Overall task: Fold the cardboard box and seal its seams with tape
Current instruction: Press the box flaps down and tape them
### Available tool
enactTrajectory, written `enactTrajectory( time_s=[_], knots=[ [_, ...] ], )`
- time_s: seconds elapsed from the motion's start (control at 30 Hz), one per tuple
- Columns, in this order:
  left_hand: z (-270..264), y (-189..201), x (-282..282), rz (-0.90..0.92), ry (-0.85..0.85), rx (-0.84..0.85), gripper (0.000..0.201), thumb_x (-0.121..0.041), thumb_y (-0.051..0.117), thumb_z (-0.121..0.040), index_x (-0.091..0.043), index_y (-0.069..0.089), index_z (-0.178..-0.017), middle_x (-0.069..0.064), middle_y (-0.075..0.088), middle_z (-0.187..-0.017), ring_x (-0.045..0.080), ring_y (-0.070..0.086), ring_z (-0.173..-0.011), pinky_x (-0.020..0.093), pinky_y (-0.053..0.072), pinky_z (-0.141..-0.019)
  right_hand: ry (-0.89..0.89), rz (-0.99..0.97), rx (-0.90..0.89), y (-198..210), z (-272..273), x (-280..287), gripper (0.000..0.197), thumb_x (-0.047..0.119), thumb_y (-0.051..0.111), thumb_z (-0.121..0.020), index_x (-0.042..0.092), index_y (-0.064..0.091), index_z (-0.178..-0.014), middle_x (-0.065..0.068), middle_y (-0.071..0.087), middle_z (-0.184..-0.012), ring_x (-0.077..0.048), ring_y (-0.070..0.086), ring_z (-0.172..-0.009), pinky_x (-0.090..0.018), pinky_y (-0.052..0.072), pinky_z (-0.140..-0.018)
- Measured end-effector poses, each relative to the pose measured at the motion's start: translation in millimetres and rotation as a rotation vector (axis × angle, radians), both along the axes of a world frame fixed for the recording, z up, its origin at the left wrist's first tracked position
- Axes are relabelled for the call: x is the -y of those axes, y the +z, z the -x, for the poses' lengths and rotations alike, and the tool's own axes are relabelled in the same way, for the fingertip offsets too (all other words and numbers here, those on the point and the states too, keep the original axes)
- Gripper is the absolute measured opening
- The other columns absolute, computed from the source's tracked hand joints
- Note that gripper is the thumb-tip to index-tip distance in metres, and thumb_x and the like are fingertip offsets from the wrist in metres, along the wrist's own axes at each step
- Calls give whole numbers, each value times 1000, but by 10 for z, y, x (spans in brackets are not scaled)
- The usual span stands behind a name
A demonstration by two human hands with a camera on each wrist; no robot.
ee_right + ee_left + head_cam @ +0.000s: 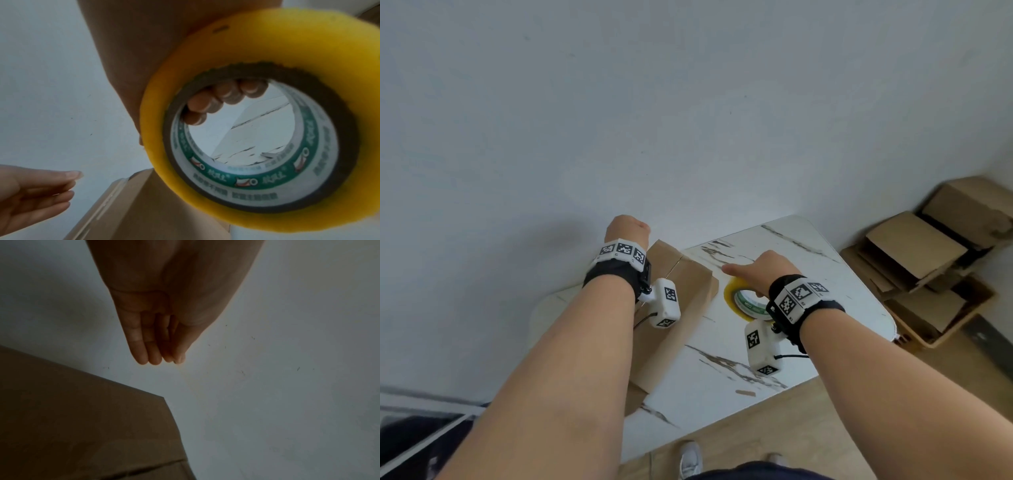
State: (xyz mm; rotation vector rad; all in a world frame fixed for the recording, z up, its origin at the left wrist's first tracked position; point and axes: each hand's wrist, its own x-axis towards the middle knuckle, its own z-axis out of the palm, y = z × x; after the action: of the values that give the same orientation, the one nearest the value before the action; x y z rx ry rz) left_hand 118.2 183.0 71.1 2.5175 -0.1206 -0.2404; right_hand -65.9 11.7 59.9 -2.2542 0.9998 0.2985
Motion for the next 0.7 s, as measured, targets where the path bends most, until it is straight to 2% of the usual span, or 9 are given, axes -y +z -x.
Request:
enactTrajectory(
  time_s=[0.13,0.27,0.37,0.43,0.53,0.6,0.7],
  knots=[
    [-109,-92,-4,24,-50,-82,30,-22,56,-91,4,70,-92,16,71,-90,28,60,-75,29,45,-67,-25,62,-46,-21,-74,-64,54,68,62,-72,13,56,-69,-3,65,-66,-19,61,-59,-26,47,-57],
    [-196,-203,4,37,-61,-147,29,-25,59,-89,1,70,-94,16,72,-92,32,68,-86,33,52,-75,-52,82,-73,-15,-102,-119,53,67,62,-73,14,55,-70,-2,65,-67,-19,61,-61,-25,47,-57],
    [-239,-251,9,1,-68,-157,34,-31,60,-91,3,67,-86,14,69,-84,31,63,-75,29,46,-66,-63,95,-87,-10,-121,-167,53,67,62,-74,14,54,-70,-2,64,-67,-18,61,-61,-24,45,-55],
    [-250,-255,7,-20,-63,-146,39,-36,59,-91,1,63,-80,13,65,-81,30,57,-72,29,43,-66,-66,103,-89,-1,-142,-192,52,66,62,-74,15,54,-69,-2,64,-67,-18,60,-61,-24,44,-54],
    [-273,-258,1,-15,-74,-170,33,-27,58,-91,1,60,-74,11,65,-79,28,59,-72,28,44,-65,-71,102,-97,-17,-166,-226,52,66,61,-74,15,54,-69,-1,64,-67,-18,60,-62,-24,43,-54],
    [-314,-292,11,38,-58,-213,27,-20,58,-88,3,64,-77,14,71,-81,30,68,-77,32,54,-69,-77,102,-109,-53,-176,-239,52,67,61,-74,15,54,-70,-1,64,-67,-18,61,-62,-23,43,-54],
    [-395,-394,30,74,-43,-224,22,-10,52,-86,3,68,-79,19,74,-85,33,72,-82,39,57,-72,-87,98,-116,-116,-192,-239,53,67,62,-73,15,55,-70,-1,64,-67,-18,62,-63,-23,43,-54]
  ],
)
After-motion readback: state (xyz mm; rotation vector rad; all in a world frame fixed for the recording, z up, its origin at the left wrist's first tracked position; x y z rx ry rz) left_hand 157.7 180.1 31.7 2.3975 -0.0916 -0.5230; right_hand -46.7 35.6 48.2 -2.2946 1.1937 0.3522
